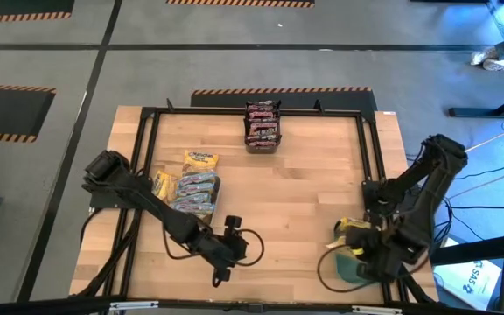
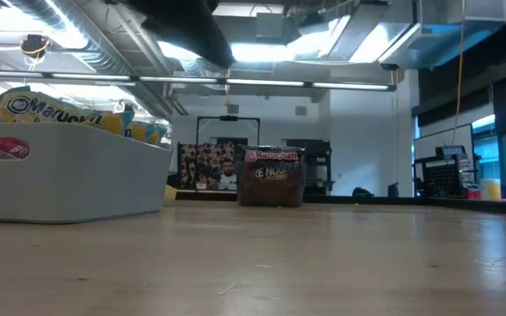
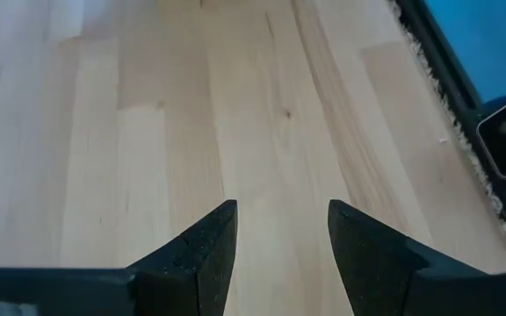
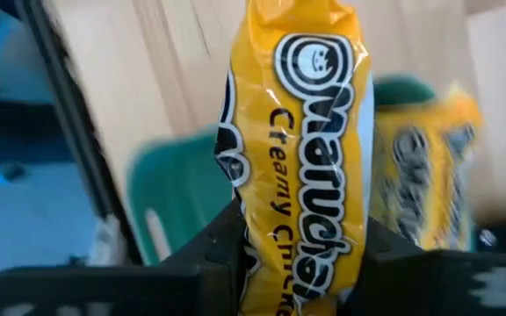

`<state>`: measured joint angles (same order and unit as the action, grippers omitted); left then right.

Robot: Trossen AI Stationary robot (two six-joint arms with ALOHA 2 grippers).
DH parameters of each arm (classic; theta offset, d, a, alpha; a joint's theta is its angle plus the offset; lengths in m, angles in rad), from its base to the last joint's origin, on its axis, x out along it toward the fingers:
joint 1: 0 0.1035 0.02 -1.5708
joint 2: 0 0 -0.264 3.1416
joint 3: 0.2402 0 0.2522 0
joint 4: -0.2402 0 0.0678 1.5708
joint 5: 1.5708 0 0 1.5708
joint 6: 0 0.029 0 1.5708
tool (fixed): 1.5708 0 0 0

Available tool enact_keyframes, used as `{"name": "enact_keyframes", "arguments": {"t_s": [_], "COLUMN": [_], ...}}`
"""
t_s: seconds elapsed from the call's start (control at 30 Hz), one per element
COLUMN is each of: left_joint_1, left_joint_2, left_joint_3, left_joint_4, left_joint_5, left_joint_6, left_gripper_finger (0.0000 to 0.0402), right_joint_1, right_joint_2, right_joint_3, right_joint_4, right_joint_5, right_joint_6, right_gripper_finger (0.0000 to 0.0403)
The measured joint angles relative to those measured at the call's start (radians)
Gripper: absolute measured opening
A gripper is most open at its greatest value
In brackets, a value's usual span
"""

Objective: Sort Maruchan noodles
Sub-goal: Put the bottom yellow noodle pack into the green bin

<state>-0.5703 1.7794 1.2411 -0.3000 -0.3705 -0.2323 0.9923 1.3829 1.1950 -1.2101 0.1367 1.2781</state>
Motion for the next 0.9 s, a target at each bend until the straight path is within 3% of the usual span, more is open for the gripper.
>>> {"name": "enact_keyframes", "arguments": {"t_s": [0.13, 0.27, 0.57, 0.9], "left_joint_1": [0.0, 0.0, 0.001, 0.028], "left_joint_2": [0.01, 0.01, 0.01, 0.01], "left_joint_3": [0.0, 0.0, 0.0, 0.0], "left_joint_4": [0.003, 0.014, 0.058, 0.094], "left_joint_5": [0.002, 0.002, 0.002, 0.078], "left_joint_6": [0.0, -0.001, 0.001, 0.006], "left_gripper_finger": [0.0174, 0.0174, 0.0174, 0.0174], "right_joint_1": [0.026, 0.021, 0.023, 0.021], "right_joint_2": [0.0, 0.001, -0.004, 0.001], "right_joint_3": [-0.07, -0.194, -0.337, -0.307], "right_joint_4": [0.013, 0.07, 0.247, 0.134], "right_joint_5": [-0.008, -0.108, -0.105, -0.113], "right_joint_6": [0.004, 0.024, 0.037, 0.097], "right_gripper_finger": [0.0091, 0.0092, 0.0101, 0.0214]}}
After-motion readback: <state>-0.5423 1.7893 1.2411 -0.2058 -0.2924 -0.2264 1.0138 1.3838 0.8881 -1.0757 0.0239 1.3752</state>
